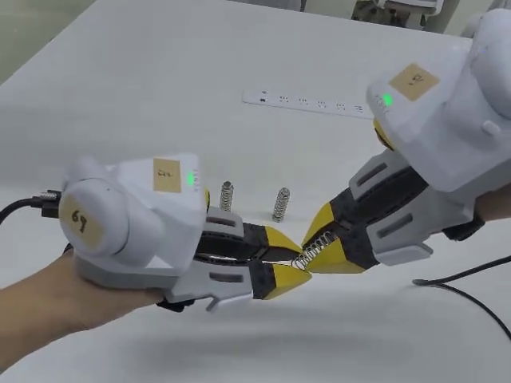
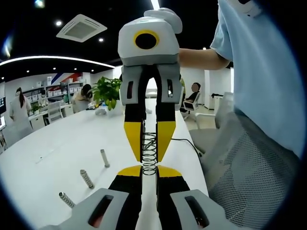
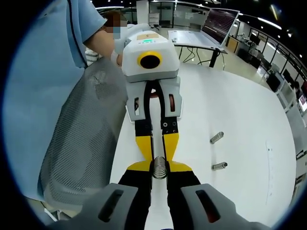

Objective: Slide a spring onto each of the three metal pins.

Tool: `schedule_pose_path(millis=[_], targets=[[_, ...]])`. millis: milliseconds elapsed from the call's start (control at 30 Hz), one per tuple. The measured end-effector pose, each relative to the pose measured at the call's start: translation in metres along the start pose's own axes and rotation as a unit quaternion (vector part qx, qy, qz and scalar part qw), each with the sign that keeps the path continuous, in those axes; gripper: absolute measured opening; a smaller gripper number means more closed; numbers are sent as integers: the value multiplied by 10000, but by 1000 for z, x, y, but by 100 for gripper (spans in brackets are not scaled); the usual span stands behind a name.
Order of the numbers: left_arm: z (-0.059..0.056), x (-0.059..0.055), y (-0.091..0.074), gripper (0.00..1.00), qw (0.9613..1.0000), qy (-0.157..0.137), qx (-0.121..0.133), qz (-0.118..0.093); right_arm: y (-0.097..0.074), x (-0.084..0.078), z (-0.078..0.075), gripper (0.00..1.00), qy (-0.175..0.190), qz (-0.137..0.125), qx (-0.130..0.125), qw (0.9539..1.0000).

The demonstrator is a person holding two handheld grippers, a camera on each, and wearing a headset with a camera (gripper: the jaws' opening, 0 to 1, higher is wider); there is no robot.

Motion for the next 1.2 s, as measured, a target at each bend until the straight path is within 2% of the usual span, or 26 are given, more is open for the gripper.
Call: schedule_pose_path(millis=[267,367,667,867,1100,1200], targets=[[0,-2,0,4,9999,-102,-17,16,1,-1,0,8,56,10,41,10000],[0,-3,0,10,9999,-116,15,20,2,-1,0,8,43,22,51,10000],[-2,-11,-4,20,9995,-270,110,108,5,-4,1,8,72,38,64,9999],[-1,-16,-9,32,9984,-418,351,156,6,-4,-1,8,83,43,58,9999],[-1,-25,-17,38,9961,-607,576,263,6,-7,-4,8,80,82,74,9999],[-1,-30,-20,46,9946,-688,705,313,6,-8,-5,8,92,82,78,9999]])
Point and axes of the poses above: the centre of the closed fingertips' face, and the gripper's own axes: y roughly forward along the fingers, z roughly to its left, x roughly out of its top, the point moved 10 cm from there along -y, roughly backward along the fingers, and after that the axes turned 4 degrees about z, right-handed, at the moved point
